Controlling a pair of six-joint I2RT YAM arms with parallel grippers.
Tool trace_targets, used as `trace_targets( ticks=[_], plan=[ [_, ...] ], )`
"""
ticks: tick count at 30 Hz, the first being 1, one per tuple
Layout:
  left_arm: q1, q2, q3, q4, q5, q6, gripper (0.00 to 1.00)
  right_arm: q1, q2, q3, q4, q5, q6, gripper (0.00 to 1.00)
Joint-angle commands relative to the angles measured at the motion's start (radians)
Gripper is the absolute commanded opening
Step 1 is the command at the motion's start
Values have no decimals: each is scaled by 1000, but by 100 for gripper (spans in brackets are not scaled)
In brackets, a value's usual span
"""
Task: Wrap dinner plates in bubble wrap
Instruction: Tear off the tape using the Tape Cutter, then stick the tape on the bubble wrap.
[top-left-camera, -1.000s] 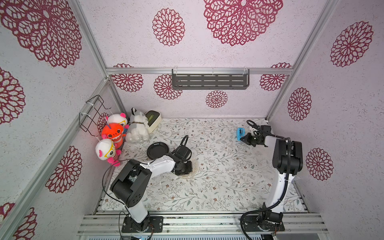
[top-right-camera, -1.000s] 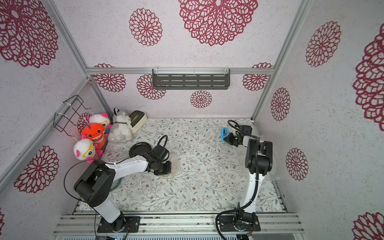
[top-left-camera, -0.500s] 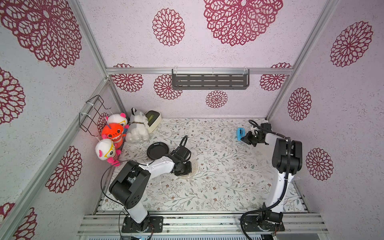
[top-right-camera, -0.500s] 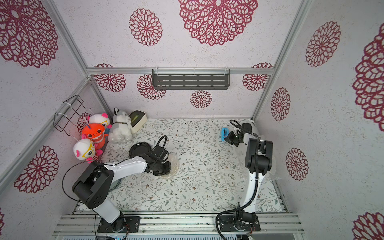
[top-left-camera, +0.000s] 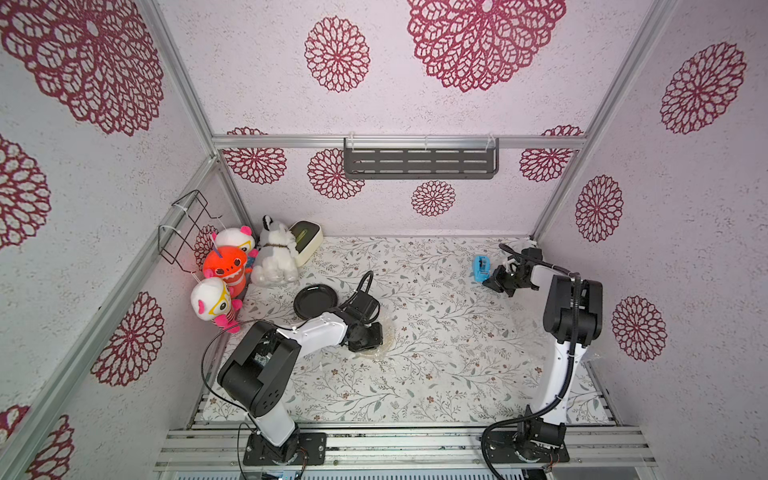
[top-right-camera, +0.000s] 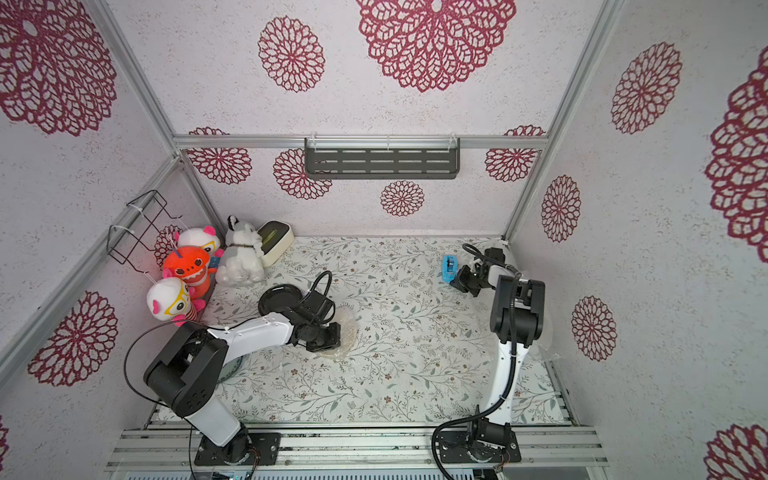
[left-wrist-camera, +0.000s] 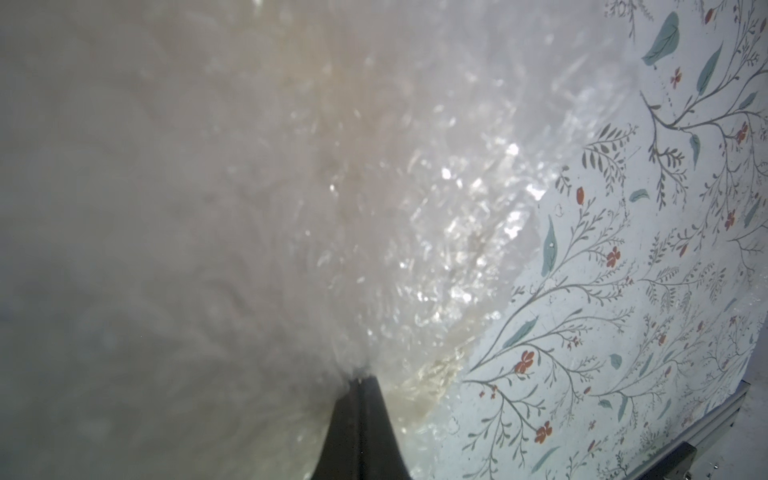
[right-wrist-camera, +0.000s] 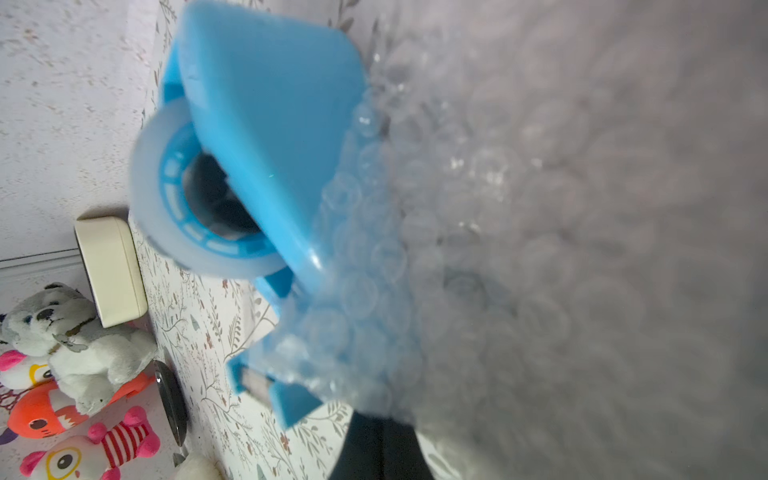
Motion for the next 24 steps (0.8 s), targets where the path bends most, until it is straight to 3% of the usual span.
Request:
trace_targets(
  ticks=[1, 6, 12, 17, 24],
  plan=[
    [33, 50, 28, 4, 8, 14, 0, 35, -190, -67, 11, 23, -72, 0],
    [39, 25, 6, 52, 21, 12, 0, 178, -482, -243, 5, 40, -262, 0],
    [57, -7, -57, 150, 94, 26, 0, 418, -703, -454, 11, -96, -408, 0],
    [57, -23, -103, 216, 116, 57, 0, 587, -681, -438, -35, -171, -509, 0],
    [57, -75, -171, 315, 124, 75, 0, 695, -486, -256, -216, -292, -679, 0]
  ],
)
